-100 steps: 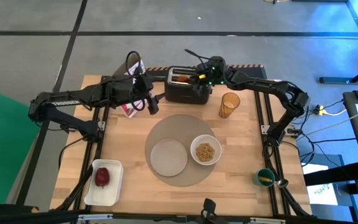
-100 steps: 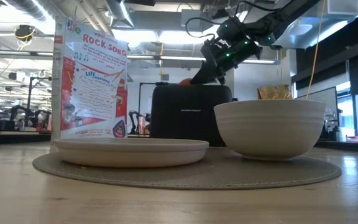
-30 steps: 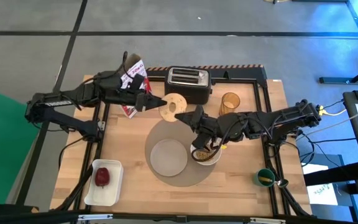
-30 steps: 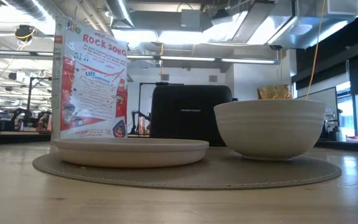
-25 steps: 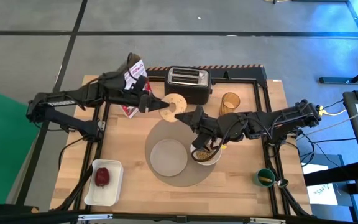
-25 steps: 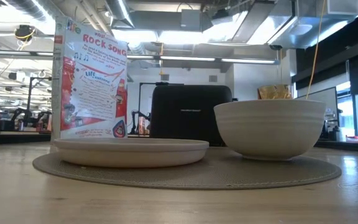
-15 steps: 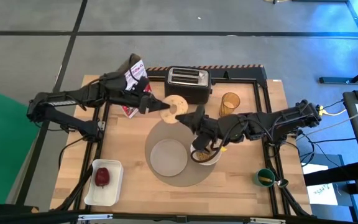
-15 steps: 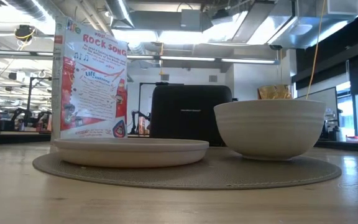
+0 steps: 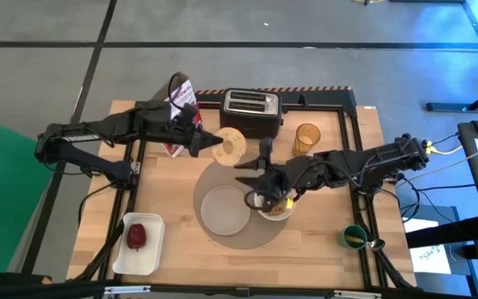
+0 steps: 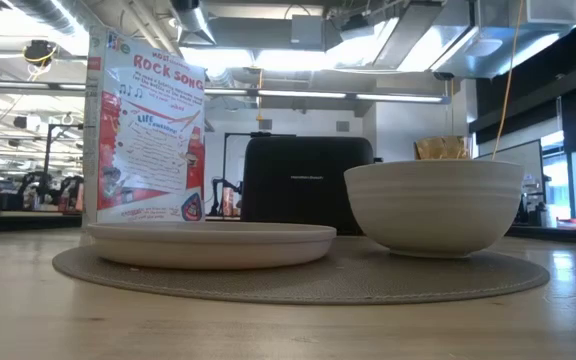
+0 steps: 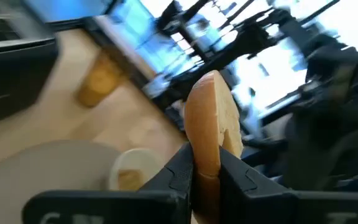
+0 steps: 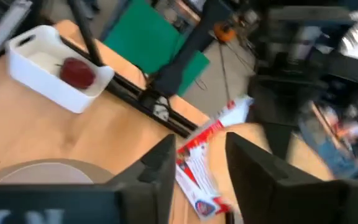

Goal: Arrange a breakfast setting
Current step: Put the toasted bagel from the toaster on the gray plate

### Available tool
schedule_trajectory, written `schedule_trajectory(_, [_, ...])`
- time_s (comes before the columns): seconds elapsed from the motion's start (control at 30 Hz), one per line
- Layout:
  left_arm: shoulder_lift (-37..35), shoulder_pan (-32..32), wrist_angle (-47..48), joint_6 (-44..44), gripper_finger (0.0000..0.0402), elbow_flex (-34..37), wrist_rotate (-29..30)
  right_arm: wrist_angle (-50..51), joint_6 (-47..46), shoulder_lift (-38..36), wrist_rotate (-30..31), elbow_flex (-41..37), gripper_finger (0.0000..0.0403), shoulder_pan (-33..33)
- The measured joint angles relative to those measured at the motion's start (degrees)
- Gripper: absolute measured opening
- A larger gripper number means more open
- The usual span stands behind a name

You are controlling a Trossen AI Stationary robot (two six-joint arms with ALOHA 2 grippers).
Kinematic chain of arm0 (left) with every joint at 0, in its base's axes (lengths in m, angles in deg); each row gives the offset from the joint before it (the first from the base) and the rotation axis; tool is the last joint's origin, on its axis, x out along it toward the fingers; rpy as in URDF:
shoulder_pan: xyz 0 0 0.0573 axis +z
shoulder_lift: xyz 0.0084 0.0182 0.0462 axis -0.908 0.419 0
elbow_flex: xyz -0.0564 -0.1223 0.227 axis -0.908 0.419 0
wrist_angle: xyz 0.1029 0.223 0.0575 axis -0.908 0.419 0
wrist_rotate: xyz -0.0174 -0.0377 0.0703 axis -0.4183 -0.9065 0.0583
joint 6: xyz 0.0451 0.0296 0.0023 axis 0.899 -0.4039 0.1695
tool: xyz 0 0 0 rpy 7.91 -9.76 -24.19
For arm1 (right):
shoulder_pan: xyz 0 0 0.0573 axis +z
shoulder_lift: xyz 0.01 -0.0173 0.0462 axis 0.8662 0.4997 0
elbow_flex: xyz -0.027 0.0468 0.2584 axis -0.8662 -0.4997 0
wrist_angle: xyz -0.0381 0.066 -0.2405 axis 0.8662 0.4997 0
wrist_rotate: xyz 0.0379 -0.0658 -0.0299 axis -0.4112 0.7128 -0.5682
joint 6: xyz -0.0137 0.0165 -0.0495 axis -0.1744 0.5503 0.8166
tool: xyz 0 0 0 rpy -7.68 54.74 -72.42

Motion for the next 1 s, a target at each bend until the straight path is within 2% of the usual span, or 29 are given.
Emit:
schedule_trajectory(0.17, [0.0, -0.2, 9.1, 4.7, 0.0025, 0.0, 3.0, 0.4, -12.8, -0.3, 9.5, 0.0, 0.0161, -1.7])
schedule_trajectory(0.27, [0.3, -2.2, 14.6, 4.8, 0.0024, 1.3, 4.7, 3.4, -21.1, -1.9, 10.9, -0.1, 0.0162, -3.9])
schedule_trajectory(0.33, [0.5, -4.3, 17.2, 4.4, 0.0025, 3.4, 6.8, 7.2, -28.5, -3.4, 9.3, -0.1, 0.0161, -6.1])
schedule_trajectory(0.43, [0.5, -7.5, 16.6, 1.4, 0.0025, 7.7, 8.8, 11.7, -37.6, -5.2, 2.9, -0.4, 0.0160, -9.5])
schedule_trajectory(0.53, [0.5, -10.6, 14.8, -1.7, 0.0023, 12.7, 9.2, 12.8, -41.4, -6.6, -2.9, -2.5, 0.0159, -12.0])
schedule_trajectory(0.7, [0.9, -15.2, 6.6, -7.1, 0.0023, 21.6, 9.1, 11.8, -44.8, -6.8, -9.9, -5.9, 0.0159, -13.7])
schedule_trajectory(0.83, [2.3, -17.6, 1.1, -10.2, 0.0023, 26.5, 9.2, 7.8, -46.9, -6.7, -12.0, -8.8, 0.0159, -13.8])
schedule_trajectory(1.0, [5.1, -17.2, -2.0, -10.7, 0.0023, 29.6, 9.5, 4.2, -47.7, -6.6, -12.1, -10.8, 0.0159, -13.8])
